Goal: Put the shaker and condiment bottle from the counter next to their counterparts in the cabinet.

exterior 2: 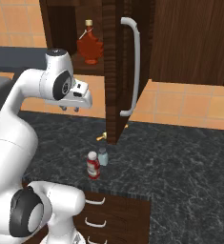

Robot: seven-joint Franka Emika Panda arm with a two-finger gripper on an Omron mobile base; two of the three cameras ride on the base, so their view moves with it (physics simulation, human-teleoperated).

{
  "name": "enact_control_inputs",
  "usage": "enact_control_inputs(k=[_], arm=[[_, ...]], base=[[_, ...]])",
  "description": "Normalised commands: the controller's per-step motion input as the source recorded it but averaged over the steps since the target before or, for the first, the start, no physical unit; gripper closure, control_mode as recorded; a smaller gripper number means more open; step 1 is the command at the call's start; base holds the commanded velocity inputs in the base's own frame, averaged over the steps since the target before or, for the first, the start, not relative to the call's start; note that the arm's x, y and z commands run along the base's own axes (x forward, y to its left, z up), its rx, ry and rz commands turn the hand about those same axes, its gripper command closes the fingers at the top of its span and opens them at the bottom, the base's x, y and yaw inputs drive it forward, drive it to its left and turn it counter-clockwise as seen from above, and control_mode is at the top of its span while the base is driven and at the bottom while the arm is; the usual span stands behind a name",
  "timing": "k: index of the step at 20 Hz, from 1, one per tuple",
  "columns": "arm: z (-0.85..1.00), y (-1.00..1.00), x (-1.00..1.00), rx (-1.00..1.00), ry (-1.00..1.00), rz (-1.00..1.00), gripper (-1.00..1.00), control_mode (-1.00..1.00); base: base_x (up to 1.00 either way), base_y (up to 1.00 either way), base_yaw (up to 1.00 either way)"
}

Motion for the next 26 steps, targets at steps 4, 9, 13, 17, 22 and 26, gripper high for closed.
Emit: enact_control_inputs(k=[4,9,13,17,22,26], arm=[[-0.11,-0.33,-0.12,0.05,-0.07,0.00,-1.00,-1.00],[-0.26,-0.67,-0.35,0.12,-0.15,0.00,-1.00,-1.00],[-0.52,-0.26,-0.40,0.01,-0.10,0.00,-1.00,-1.00],[-0.41,-0.10,-0.37,0.00,-0.06,0.00,-1.00,-1.00],[-0.15,0.00,-0.11,0.00,0.00,0.00,-1.00,-1.00],[-0.19,0.00,-0.18,0.00,0.00,0.00,-1.00,-1.00]], base=[[0.00,0.00,0.00],[0.00,0.00,0.00],[0.00,0.00,0.00],[0.00,0.00,0.00],[0.00,0.00,0.00],[0.00,0.00,0.00]])
